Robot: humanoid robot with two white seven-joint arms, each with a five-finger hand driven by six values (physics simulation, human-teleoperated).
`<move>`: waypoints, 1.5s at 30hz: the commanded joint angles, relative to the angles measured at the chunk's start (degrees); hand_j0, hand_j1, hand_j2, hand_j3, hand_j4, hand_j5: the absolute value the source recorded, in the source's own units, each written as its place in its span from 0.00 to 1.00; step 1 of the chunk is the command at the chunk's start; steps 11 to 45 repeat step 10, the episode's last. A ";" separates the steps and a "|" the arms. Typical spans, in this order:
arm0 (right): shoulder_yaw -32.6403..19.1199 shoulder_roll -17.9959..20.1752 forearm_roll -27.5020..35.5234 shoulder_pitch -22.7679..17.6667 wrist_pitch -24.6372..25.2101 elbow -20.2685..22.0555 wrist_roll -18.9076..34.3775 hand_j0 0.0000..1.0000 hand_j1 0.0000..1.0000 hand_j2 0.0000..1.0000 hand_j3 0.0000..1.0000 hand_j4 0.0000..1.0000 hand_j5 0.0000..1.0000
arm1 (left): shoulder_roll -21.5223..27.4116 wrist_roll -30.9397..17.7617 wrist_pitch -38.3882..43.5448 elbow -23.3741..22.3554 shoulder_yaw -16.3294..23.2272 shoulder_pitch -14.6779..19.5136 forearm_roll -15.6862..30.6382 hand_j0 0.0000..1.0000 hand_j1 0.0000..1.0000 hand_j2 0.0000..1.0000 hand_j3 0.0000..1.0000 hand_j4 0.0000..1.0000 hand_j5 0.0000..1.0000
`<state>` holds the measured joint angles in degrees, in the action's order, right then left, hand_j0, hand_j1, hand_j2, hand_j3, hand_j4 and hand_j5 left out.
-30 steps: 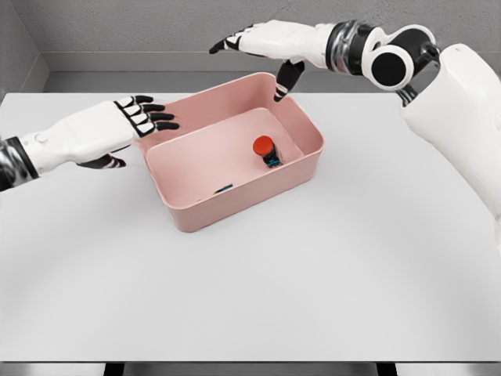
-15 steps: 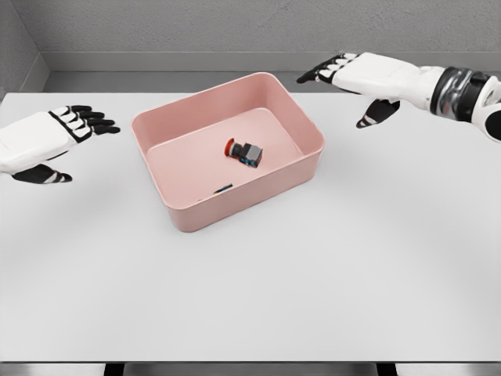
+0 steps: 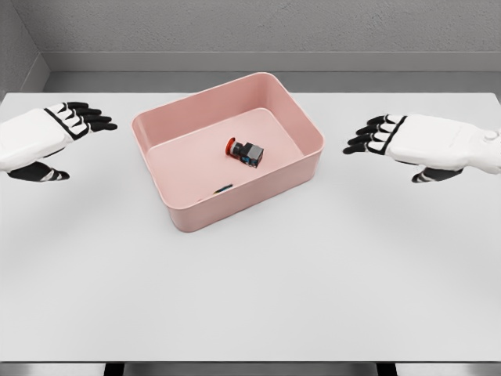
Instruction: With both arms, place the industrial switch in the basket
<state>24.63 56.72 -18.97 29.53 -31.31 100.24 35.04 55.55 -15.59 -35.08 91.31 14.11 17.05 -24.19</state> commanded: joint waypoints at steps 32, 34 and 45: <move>-1.60 1.20 0.33 -0.09 -0.51 -0.04 -0.04 1.00 1.00 1.00 1.00 1.00 1.00 | 0.08 0.03 0.08 0.01 -0.49 0.00 0.37 1.00 1.00 1.00 1.00 1.00 1.00; -1.60 1.20 0.33 -0.09 -0.51 -0.04 -0.04 1.00 1.00 1.00 1.00 1.00 1.00 | 0.08 0.03 0.08 0.01 -0.49 0.00 0.37 1.00 1.00 1.00 1.00 1.00 1.00; -1.60 1.20 0.33 -0.09 -0.51 -0.04 -0.04 1.00 1.00 1.00 1.00 1.00 1.00 | 0.08 0.03 0.08 0.01 -0.49 0.00 0.37 1.00 1.00 1.00 1.00 1.00 1.00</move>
